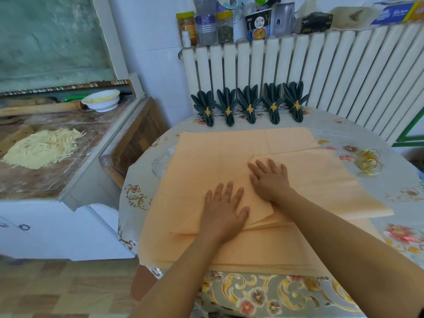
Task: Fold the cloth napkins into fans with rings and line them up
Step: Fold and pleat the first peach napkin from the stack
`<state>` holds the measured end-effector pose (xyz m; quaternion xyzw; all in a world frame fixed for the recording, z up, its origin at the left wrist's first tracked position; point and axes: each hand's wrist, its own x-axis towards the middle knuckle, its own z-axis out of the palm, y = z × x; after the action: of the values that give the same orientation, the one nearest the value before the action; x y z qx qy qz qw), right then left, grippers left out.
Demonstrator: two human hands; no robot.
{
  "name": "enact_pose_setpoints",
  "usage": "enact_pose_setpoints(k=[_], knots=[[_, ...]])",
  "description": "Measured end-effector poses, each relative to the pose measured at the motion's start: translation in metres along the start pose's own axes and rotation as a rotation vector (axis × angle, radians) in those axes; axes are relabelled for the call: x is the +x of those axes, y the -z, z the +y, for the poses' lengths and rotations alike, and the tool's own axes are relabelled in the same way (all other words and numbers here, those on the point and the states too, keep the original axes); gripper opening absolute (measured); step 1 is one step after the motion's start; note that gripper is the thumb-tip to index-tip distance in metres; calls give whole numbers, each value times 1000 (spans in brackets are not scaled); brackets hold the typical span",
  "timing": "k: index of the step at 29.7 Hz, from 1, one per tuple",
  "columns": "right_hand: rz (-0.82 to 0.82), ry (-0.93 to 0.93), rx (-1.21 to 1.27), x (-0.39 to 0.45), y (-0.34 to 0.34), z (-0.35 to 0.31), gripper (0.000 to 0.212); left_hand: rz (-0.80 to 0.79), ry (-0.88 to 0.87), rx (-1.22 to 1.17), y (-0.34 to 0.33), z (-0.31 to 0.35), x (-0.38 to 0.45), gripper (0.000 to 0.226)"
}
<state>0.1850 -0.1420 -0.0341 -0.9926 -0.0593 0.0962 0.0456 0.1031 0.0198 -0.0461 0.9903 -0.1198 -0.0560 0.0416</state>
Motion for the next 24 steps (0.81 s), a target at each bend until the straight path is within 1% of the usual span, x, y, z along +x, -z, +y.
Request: enact_pose_setpoints(k=[3,6,10,12,16,17,19,20,21,22,24], knots=[[47,-17,-38,-8,3,-6,53,5,-2,-9,1,0,-1,61],[117,28,-44,-34,1,-9,55,-6,4,3,3,0,-1,61],[57,40,2,-80,-13,-2,58,-20,9,20,5,-1,-1,61],[76,22,13,-97,-17,7,59,-34,3,14,6,1,-1,61],[91,19,40,-104,-24,8,58,-80,38,-5,13,-2,1,62],[89,13,46,-106,-26,14,60,-62,41,-12,16,7,5,60],[98,20,45,-104,-27,12,70,51,28,44,23,10,15,51],[99,22,45,-103,-28,13,71,94,9,75,26,14,22,47],[102,31,40,-103,-29,10,69,99,-6,61,28,13,27,47],[110,27,48,-104,-30,14,70,67,-33,23,29,19,38,50],[126,39,57,-105,-30,12,83,-35,-49,-48,29,22,55,54]])
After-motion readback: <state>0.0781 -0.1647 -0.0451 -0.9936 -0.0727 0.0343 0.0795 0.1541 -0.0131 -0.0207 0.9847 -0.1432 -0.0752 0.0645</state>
